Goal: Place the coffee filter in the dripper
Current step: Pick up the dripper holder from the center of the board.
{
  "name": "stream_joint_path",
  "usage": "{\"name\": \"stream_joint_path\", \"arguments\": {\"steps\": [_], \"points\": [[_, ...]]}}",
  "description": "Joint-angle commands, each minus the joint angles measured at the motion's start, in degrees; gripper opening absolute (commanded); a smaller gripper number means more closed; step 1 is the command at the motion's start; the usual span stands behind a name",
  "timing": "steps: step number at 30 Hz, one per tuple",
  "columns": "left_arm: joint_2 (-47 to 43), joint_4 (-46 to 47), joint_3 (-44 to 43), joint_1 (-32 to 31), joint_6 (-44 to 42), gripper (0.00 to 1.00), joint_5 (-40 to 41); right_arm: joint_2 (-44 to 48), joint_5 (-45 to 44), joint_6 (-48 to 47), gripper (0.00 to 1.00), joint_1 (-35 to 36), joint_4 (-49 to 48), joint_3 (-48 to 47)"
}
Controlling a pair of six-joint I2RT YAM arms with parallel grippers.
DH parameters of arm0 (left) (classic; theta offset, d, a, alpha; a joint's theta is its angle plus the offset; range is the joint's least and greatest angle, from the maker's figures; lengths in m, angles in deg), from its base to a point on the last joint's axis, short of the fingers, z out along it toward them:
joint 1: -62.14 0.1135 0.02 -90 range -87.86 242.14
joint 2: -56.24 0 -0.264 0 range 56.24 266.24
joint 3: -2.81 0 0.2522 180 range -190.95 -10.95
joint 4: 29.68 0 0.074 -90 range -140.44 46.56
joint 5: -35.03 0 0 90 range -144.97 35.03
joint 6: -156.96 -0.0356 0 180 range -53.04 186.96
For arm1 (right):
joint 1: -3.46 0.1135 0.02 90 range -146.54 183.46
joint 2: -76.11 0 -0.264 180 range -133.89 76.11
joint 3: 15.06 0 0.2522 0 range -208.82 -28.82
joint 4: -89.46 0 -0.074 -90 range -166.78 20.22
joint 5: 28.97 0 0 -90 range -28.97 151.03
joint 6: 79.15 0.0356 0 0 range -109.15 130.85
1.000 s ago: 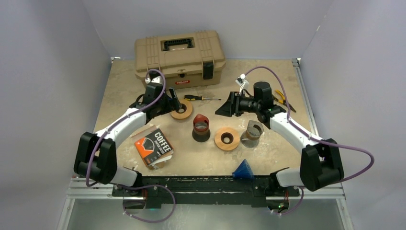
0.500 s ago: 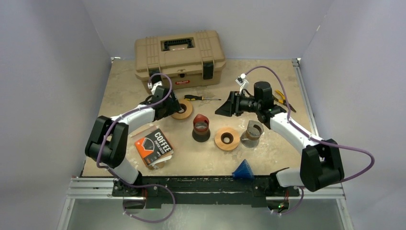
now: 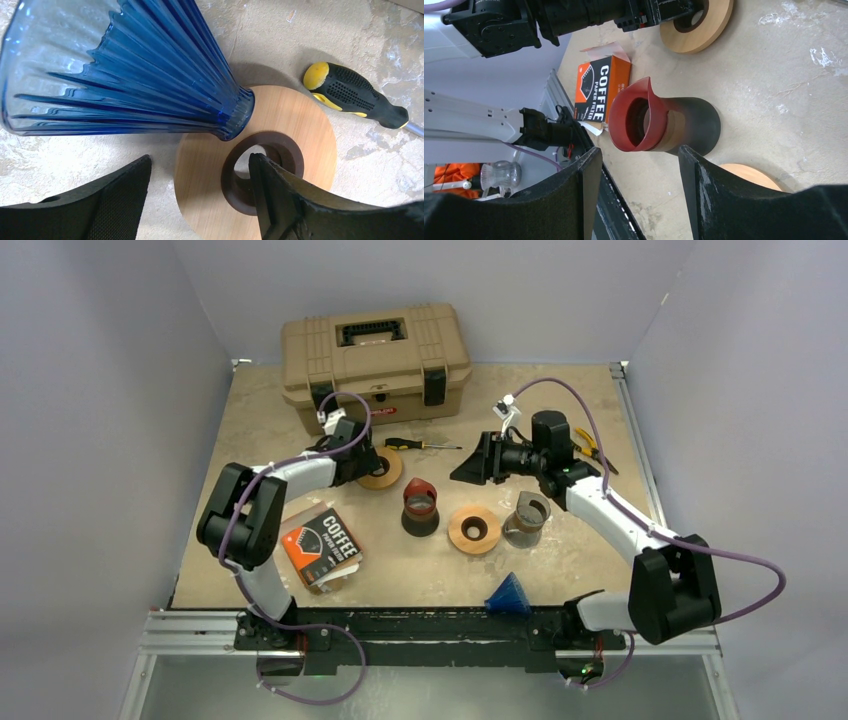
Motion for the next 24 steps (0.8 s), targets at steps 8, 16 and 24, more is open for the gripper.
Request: {"name": "stream_joint_path", "arguments": {"steps": [8, 16, 24], "points": [[1.2, 1.4, -1.5, -0.7, -1.1, 0.49, -2.1, 1.7, -1.1, -0.4, 0.62, -0.2, -1.4, 0.0], [-1.0, 1.5, -1.4, -0.9, -1.2, 0.36, -5.5, 2.5, -1.1, -0.6, 0.63, -0.2, -0.9, 0.0], [-7.3, 2.7, 0.4, -0.9, -0.4, 0.31, -11.6, 3.0, -1.0, -0.3, 0.64, -0.2, -1.8, 0.5]]}}
